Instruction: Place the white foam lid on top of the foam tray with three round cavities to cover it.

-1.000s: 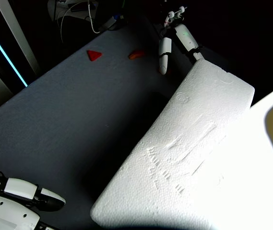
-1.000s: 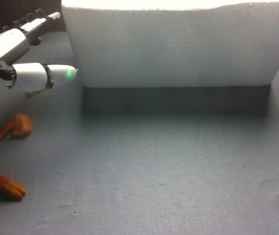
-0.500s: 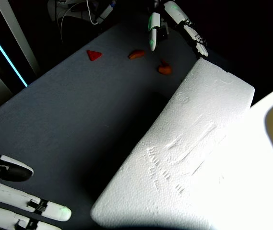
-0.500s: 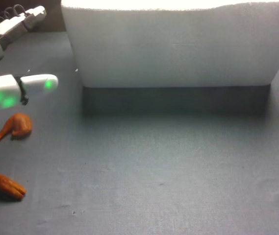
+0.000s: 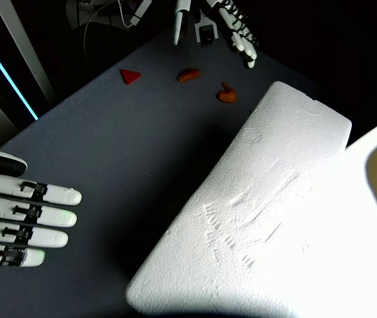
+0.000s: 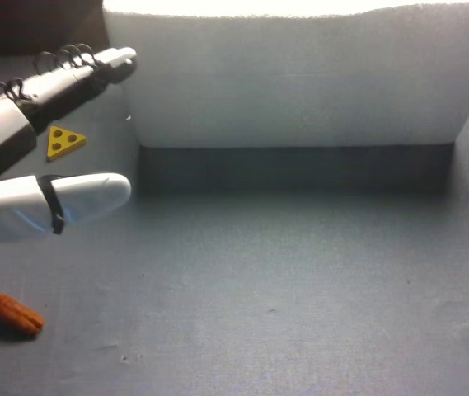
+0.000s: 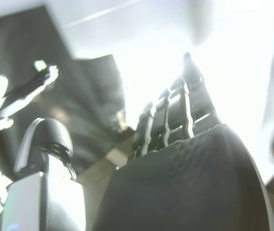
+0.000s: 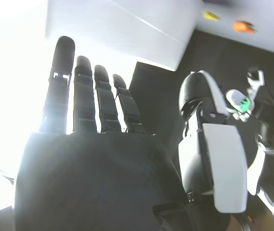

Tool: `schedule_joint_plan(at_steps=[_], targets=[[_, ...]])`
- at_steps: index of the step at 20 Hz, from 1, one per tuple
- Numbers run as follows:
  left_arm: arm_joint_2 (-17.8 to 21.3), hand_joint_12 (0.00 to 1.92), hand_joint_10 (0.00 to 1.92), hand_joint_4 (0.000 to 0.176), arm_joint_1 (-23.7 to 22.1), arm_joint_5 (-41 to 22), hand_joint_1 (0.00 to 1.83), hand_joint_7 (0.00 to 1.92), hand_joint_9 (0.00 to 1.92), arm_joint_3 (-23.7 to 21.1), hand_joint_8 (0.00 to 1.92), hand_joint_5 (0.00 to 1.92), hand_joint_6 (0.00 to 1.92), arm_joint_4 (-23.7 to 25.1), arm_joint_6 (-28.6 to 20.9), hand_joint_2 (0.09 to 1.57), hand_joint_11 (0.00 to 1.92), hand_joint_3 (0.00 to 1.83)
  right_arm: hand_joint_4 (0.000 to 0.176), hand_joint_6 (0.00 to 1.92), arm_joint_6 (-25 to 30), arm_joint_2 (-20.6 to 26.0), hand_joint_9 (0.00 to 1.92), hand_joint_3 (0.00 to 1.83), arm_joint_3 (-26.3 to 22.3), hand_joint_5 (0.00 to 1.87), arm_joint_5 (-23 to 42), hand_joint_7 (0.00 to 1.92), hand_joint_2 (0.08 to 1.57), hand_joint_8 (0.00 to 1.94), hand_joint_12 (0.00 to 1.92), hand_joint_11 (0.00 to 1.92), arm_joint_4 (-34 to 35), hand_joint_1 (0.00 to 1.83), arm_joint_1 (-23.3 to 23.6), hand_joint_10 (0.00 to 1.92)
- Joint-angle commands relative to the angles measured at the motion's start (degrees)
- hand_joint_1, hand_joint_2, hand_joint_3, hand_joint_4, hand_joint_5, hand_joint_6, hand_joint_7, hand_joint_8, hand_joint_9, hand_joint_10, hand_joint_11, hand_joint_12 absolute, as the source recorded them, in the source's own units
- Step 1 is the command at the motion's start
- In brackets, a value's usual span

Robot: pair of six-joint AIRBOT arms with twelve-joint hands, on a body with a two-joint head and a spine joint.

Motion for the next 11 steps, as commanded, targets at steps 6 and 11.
schedule_joint_plan(at_steps=[6, 11], targets=[[-3.22, 0.00, 0.00, 0.029, -3.80, -2.66, 0.23, 0.00, 0.00, 1.35, 0.00, 0.00, 0.00, 5.52, -4.15, 1.26, 0.00, 0.01, 0.000, 0.00, 4.42, -2.62, 0.00, 0.00, 1.67, 0.00, 6.44, 0.00, 1.35, 0.00, 0.00, 0.00, -3.64, 0.31, 0.36, 0.00], [-6.21, 0.00, 0.00, 0.039, -6.96, 1.76, 0.29, 0.00, 0.00, 3.73, 0.00, 0.00, 0.00, 9.87, -6.55, 1.26, 0.00, 0.00, 0.000, 0.00, 6.03, -5.95, 0.01, 0.01, 3.64, 0.00, 5.56, 0.00, 1.28, 0.00, 0.89, 0.00, -4.10, 0.37, 0.37, 0.00]])
